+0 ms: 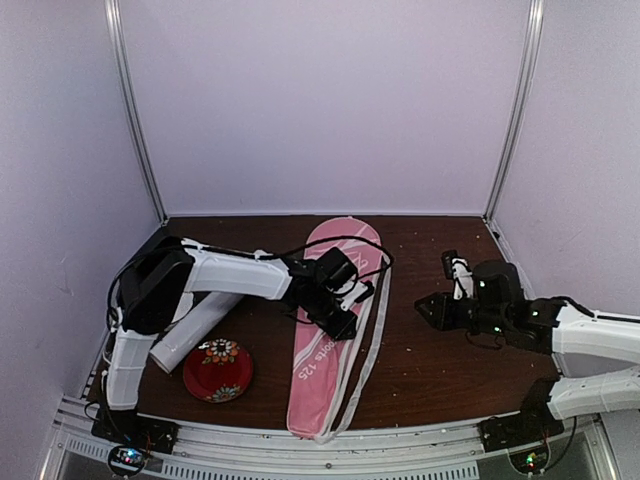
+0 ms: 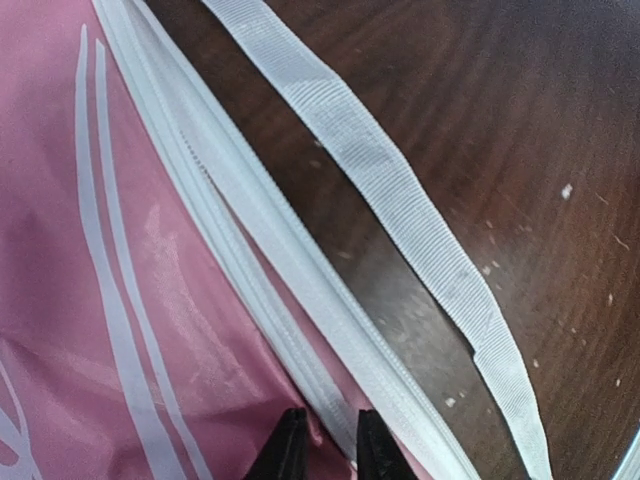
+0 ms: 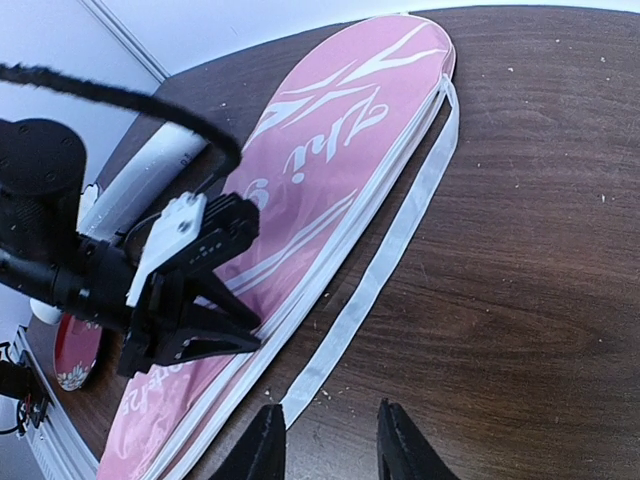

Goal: Pack up the badminton gear

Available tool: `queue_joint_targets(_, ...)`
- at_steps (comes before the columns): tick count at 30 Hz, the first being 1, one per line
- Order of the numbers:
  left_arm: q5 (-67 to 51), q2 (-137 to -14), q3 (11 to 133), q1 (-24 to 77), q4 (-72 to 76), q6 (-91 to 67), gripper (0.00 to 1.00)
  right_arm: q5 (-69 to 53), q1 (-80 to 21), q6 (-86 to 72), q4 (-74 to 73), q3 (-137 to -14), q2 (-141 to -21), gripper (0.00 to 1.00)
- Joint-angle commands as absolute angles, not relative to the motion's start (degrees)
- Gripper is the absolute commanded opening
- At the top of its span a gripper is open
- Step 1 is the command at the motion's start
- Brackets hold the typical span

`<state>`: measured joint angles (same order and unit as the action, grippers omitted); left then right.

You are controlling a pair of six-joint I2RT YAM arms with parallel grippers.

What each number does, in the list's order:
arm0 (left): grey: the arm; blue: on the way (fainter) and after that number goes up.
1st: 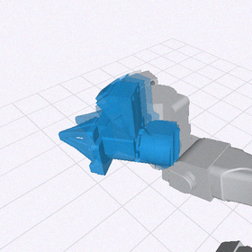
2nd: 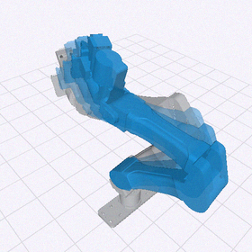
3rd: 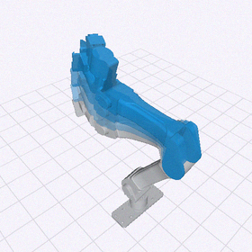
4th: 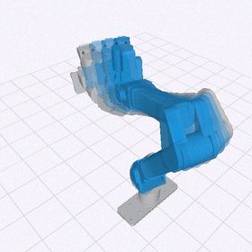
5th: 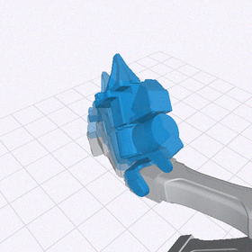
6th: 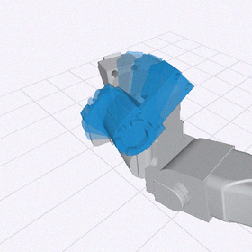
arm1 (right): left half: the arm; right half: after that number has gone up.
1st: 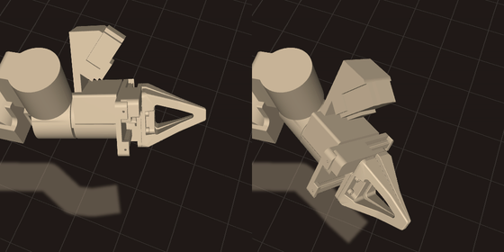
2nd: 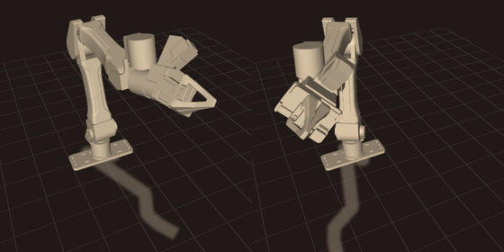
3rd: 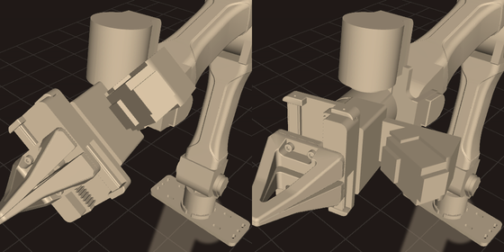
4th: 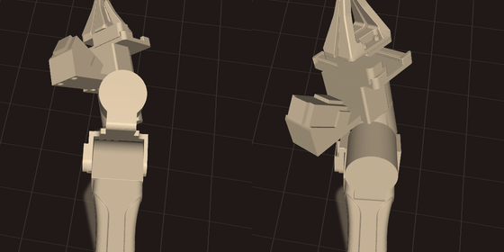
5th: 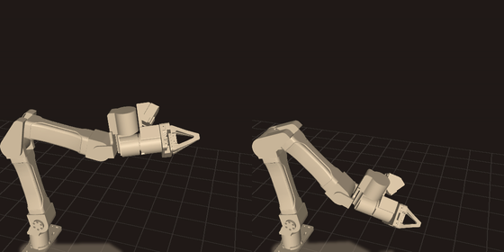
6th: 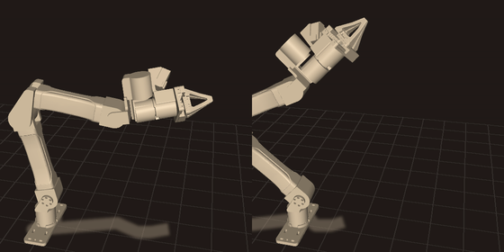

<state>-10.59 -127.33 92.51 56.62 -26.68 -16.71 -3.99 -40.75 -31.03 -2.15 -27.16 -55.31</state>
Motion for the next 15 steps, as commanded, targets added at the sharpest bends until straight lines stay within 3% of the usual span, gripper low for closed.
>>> queue_joint_targets(1, -16.9, -124.8, 81.9, 59.5, -26.3, -15.5, 0.19, -2.0, -39.9, -29.9, -2.8, -30.3, -57.7, 0.34)
queue_joint_targets(9, -15.2, -117.0, 70.1, 61.9, -23.8, -14.1, 0.24, 0.4, -39.2, -26.3, -5.9, -40.4, -71.7, 0.35)
queue_joint_targets(15, -14.4, -113.0, 69.7, 59.7, -22.6, -15.0, 0.27, 0.5, -36.1, -22.7, -9.5, -53.2, -88.1, 0.34)
